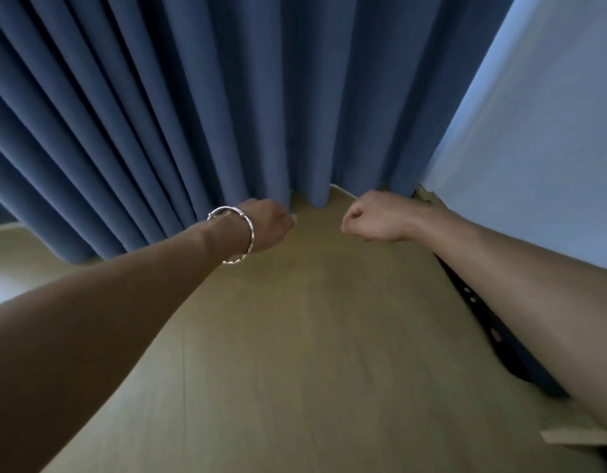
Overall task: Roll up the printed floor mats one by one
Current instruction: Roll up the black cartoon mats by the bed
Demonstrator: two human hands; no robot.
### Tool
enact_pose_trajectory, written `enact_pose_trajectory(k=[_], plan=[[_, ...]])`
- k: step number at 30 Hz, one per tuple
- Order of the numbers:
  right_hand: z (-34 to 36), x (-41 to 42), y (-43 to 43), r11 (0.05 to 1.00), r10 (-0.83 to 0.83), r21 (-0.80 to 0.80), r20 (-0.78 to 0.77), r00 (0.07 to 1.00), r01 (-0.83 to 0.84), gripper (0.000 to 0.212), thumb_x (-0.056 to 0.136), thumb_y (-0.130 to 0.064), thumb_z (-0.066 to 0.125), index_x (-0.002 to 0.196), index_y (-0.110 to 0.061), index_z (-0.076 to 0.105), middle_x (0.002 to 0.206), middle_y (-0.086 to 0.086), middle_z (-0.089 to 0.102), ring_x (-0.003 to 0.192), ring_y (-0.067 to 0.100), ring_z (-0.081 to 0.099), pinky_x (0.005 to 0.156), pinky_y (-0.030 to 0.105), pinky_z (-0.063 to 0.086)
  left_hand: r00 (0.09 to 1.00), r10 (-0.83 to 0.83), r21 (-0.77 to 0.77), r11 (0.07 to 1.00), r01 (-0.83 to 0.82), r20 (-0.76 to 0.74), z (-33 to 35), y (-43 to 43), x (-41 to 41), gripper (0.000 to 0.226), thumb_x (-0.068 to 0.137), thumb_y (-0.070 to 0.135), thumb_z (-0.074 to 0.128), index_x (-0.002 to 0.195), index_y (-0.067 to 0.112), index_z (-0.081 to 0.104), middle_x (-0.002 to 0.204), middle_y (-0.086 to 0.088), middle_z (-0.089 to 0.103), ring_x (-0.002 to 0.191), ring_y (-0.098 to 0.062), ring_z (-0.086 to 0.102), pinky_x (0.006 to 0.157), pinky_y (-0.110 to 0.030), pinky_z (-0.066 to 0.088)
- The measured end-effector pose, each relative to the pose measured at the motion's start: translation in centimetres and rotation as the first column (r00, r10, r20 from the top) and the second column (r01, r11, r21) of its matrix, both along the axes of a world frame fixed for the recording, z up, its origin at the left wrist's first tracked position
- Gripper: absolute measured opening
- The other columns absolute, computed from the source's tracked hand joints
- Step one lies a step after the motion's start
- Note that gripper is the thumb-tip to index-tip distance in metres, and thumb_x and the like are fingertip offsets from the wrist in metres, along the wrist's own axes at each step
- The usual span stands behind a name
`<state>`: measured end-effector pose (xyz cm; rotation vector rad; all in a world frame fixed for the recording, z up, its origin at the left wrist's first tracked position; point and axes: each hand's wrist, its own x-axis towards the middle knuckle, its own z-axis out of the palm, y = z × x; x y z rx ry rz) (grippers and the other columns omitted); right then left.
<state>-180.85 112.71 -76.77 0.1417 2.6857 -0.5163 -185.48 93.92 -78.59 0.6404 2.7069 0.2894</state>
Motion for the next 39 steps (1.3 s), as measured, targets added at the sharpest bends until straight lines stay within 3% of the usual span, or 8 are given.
enact_pose_trajectory(k=[6,11,21,26,29,32,35,39], plan=[[1.7,-2.6,-7.3,0.994,0.003,0.114,-0.002,1.000,-0.002,0.020,0.094,-0.025,0.048,0.084,-0.022,0.066,0.085,-0.001,0.059,0.068,0.012,0.052,0.050,0.022,0.034,0.979,-0.199,0.071,0.978,0.196,0.037,1.0,-2.3,-3.0,0.033,0.100,0.039,0.035,0.097,0.018,0.060,0.111,-0.006,0.063,0.105,-0.028,0.056,0.094,-0.031,0.043],[3.7,-8.8,-18.2,0.977,0.100,0.187,0.033,0.994,-0.104,0.023,0.092,-0.032,0.053,0.106,-0.025,0.071,0.111,-0.001,0.067,0.101,0.019,0.061,0.086,0.030,0.050,0.967,-0.249,-0.022,0.968,0.250,0.045,3.6,-12.5,-7.2,0.034,0.102,0.033,0.033,0.113,0.014,0.058,0.123,-0.004,0.060,0.112,-0.027,0.055,0.096,-0.031,0.042],[5.5,-19.9,-51.3,0.841,0.537,0.139,-0.106,0.837,-0.523,0.031,0.087,-0.011,0.044,0.107,-0.021,0.066,0.107,0.004,0.067,0.094,0.021,0.056,0.076,0.028,0.042,0.951,0.307,0.050,0.950,-0.308,0.016,2.6,-42.6,-14.5,0.036,0.095,0.019,0.040,0.128,0.008,0.049,0.117,-0.012,0.062,0.104,-0.031,0.060,0.080,-0.033,0.045],[-6.1,-18.4,-55.6,0.757,0.651,-0.008,0.094,0.754,-0.653,0.038,0.090,-0.017,0.042,0.121,-0.031,0.057,0.118,0.000,0.062,0.103,0.022,0.056,0.088,0.031,0.046,0.900,0.370,-0.332,0.899,-0.285,0.230,-6.8,-47.9,-11.8,0.041,0.092,0.021,0.039,0.132,0.014,0.047,0.128,-0.007,0.057,0.115,-0.030,0.056,0.088,-0.037,0.047],[-9.8,-18.2,-58.7,0.659,0.731,-0.025,0.257,0.632,-0.752,0.043,0.093,-0.018,0.040,0.133,-0.022,0.054,0.134,0.004,0.056,0.117,0.024,0.054,0.097,0.031,0.044,0.845,0.467,-0.366,0.857,-0.361,0.260,-9.3,-51.4,-9.8,0.039,0.093,0.023,0.041,0.130,0.014,0.048,0.129,-0.009,0.056,0.115,-0.030,0.056,0.092,-0.038,0.048],[-11.1,-17.8,-63.4,0.587,0.784,-0.054,0.285,0.551,-0.808,0.036,0.091,-0.018,0.043,0.121,-0.013,0.063,0.126,0.008,0.062,0.112,0.026,0.057,0.097,0.037,0.047,0.782,0.594,-0.356,0.784,-0.509,0.190,-10.2,-55.6,-7.0,0.036,0.091,0.016,0.047,0.126,0.014,0.050,0.117,-0.011,0.061,0.102,-0.030,0.061,0.074,-0.032,0.047],[-12.3,-16.9,-68.1,0.476,0.854,-0.047,0.262,0.449,-0.878,0.034,0.091,-0.020,0.043,0.119,-0.015,0.063,0.119,0.005,0.065,0.104,0.024,0.059,0.087,0.030,0.048,0.666,0.736,-0.363,0.657,-0.661,0.120,-9.8,-59.7,-5.5,0.028,0.090,0.014,0.050,0.118,0.013,0.052,0.102,-0.009,0.061,0.080,-0.026,0.054,0.063,-0.032,0.043],[-14.4,-15.6,-73.3,0.273,0.938,-0.040,0.232,0.257,-0.961,0.029,0.092,-0.019,0.042,0.115,-0.014,0.060,0.110,0.005,0.064,0.087,0.024,0.053,0.070,0.028,0.042,0.553,0.825,-0.322,0.557,-0.766,0.113,-10.3,-62.1,-4.4,0.031,0.089,0.017,0.052,0.121,0.012,0.052,0.111,-0.011,0.061,0.093,-0.027,0.058,0.071,-0.035,0.046]])
